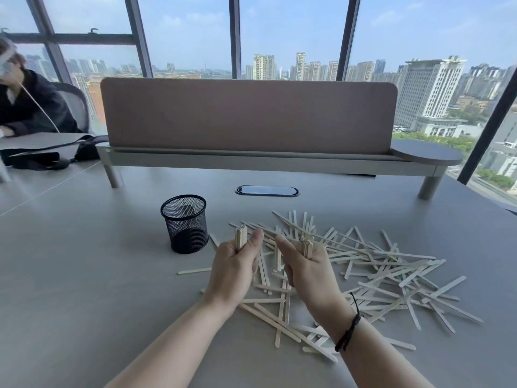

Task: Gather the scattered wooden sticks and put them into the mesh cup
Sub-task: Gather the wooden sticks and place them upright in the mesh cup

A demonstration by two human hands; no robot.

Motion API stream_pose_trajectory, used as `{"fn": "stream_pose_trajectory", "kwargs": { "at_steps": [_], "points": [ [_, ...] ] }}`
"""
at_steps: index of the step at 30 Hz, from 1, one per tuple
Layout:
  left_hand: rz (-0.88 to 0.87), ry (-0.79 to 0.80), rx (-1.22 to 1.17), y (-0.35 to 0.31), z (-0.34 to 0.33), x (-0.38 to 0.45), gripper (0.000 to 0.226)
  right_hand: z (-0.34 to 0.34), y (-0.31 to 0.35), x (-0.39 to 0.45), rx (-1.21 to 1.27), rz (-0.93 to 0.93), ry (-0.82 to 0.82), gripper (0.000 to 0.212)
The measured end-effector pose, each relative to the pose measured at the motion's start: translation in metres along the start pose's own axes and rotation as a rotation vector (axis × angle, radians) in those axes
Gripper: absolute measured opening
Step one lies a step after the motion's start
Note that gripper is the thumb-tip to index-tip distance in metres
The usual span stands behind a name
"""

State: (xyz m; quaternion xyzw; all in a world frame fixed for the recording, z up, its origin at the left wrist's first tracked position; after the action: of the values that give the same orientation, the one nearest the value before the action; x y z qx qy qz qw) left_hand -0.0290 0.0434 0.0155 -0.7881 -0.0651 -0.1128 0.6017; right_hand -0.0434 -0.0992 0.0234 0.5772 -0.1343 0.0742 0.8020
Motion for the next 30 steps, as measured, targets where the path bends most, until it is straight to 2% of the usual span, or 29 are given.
{"fn": "stream_pose_trajectory", "kwargs": {
  "at_steps": [5,9,11,16,22,30],
  "points": [
    [-0.128,-0.17,-0.248,-0.061,0.028,0.043,0.058,0.0,-0.004,0.0,-0.029,-0.035,-0.039,0.068],
    [-0.24,-0.273,-0.227,-0.107,0.059,0.089,0.064,-0.001,-0.004,-0.001,-0.031,-0.047,-0.023,0.063],
    [-0.224,-0.33,-0.199,-0.113,0.073,0.109,0.067,-0.002,-0.003,-0.001,-0.05,-0.046,-0.009,0.065],
    [-0.121,-0.448,-0.053,-0.09,0.103,0.137,0.054,-0.003,-0.002,0.0,-0.057,-0.036,-0.009,0.062],
    [-0.035,-0.466,0.093,-0.063,0.112,0.137,0.048,-0.004,0.0,-0.001,-0.054,-0.033,0.003,0.061],
    [-0.051,-0.329,0.337,-0.059,0.096,0.135,0.044,-0.004,0.0,-0.001,-0.063,-0.037,0.003,0.065]
  ]
}}
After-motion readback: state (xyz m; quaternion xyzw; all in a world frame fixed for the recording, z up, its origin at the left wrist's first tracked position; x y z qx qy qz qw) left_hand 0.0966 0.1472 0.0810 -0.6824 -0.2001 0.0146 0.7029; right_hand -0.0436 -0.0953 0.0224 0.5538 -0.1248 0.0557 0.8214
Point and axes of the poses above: each hand's wrist, its own x-axis towards the middle knuckle, its own z-axis out of the back of the hand, y = z × x, the point moved 3 cm from there along x, towards the middle knuckle, and after that the axes turned 11 degrees about -x, right-handed, at the moved point
